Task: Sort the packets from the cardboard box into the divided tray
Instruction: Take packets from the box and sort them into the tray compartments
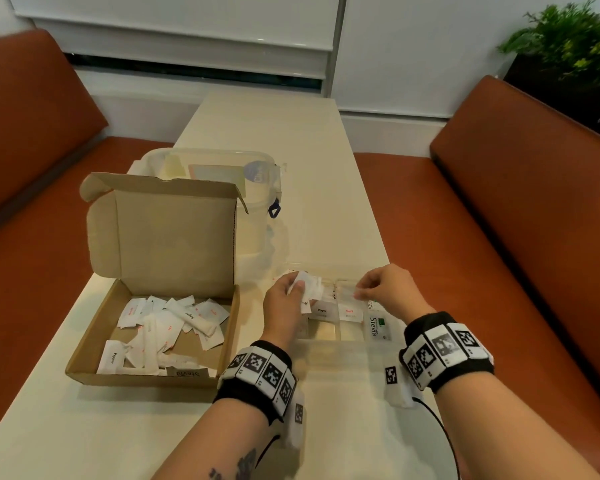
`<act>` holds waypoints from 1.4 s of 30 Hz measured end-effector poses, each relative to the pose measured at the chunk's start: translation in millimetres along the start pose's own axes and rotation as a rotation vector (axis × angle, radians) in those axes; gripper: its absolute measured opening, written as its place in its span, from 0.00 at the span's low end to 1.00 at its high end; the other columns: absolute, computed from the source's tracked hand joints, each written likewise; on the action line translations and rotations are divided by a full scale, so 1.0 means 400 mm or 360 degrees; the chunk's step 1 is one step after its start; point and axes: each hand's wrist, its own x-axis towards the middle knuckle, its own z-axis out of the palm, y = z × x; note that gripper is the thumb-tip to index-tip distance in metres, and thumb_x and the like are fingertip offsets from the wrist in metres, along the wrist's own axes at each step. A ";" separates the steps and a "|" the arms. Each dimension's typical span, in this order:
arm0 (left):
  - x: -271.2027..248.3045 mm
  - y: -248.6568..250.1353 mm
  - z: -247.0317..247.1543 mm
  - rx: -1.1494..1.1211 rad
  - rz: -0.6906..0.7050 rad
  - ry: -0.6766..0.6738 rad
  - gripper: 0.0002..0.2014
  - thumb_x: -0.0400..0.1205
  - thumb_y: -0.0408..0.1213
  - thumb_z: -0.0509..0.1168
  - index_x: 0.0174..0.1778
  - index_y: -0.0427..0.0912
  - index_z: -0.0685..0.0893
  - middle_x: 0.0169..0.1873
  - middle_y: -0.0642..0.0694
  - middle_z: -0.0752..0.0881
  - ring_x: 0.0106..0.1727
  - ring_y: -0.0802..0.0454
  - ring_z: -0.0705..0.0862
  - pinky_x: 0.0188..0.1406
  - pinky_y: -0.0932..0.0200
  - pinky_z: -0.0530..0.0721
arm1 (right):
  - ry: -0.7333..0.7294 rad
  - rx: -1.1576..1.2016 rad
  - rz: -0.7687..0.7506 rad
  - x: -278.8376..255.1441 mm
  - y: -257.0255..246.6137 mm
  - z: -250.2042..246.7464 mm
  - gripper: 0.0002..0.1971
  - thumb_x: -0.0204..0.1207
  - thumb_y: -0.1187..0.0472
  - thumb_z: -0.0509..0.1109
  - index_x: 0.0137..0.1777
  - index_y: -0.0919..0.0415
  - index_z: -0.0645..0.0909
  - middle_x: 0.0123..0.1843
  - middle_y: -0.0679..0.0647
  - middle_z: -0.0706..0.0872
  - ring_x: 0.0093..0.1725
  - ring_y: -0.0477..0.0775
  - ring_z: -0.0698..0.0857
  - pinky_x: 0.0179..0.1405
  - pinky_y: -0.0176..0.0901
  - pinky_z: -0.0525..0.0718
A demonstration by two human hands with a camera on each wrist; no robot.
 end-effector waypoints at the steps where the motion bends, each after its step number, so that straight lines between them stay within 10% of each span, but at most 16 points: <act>1: 0.000 -0.001 0.000 0.0007 -0.0003 0.0009 0.14 0.85 0.32 0.59 0.64 0.38 0.83 0.60 0.44 0.84 0.61 0.49 0.81 0.64 0.55 0.79 | -0.0051 -0.0059 0.0016 0.000 0.008 0.006 0.03 0.69 0.60 0.79 0.38 0.54 0.87 0.36 0.45 0.87 0.38 0.43 0.84 0.38 0.29 0.79; 11: 0.006 -0.008 0.003 0.0025 -0.0026 0.0010 0.15 0.85 0.31 0.59 0.67 0.37 0.81 0.63 0.42 0.84 0.66 0.45 0.80 0.70 0.44 0.77 | 0.0002 -0.0430 -0.0100 -0.004 0.035 0.087 0.03 0.73 0.58 0.75 0.42 0.57 0.88 0.43 0.48 0.85 0.41 0.46 0.81 0.42 0.36 0.77; 22: 0.009 -0.013 0.004 -0.0018 -0.0023 -0.0026 0.15 0.85 0.31 0.60 0.66 0.38 0.82 0.62 0.41 0.85 0.65 0.44 0.81 0.69 0.42 0.78 | 0.0126 -0.0478 -0.0130 -0.015 0.023 0.114 0.10 0.73 0.70 0.66 0.38 0.57 0.69 0.36 0.52 0.78 0.38 0.54 0.76 0.35 0.42 0.72; 26: 0.008 -0.015 0.004 -0.0028 0.0003 -0.0034 0.07 0.84 0.34 0.63 0.55 0.42 0.84 0.59 0.46 0.84 0.65 0.44 0.81 0.68 0.41 0.78 | 0.0137 -0.0464 -0.0109 -0.020 0.015 0.107 0.09 0.72 0.68 0.67 0.37 0.56 0.70 0.37 0.53 0.80 0.40 0.55 0.78 0.35 0.43 0.73; 33: 0.005 -0.015 0.003 -0.0034 0.0093 -0.0119 0.05 0.79 0.38 0.70 0.38 0.45 0.85 0.44 0.49 0.86 0.50 0.54 0.82 0.50 0.64 0.77 | 0.0280 0.0364 -0.0233 -0.031 -0.060 0.090 0.06 0.78 0.55 0.70 0.43 0.55 0.86 0.36 0.45 0.85 0.35 0.39 0.79 0.33 0.27 0.73; 42: 0.008 -0.012 0.007 -0.0057 0.0035 -0.0149 0.10 0.85 0.36 0.62 0.40 0.45 0.86 0.38 0.48 0.84 0.43 0.50 0.81 0.50 0.52 0.80 | 0.0200 0.0724 -0.0107 -0.040 -0.073 0.104 0.04 0.70 0.61 0.78 0.41 0.59 0.85 0.38 0.52 0.87 0.37 0.48 0.83 0.41 0.41 0.82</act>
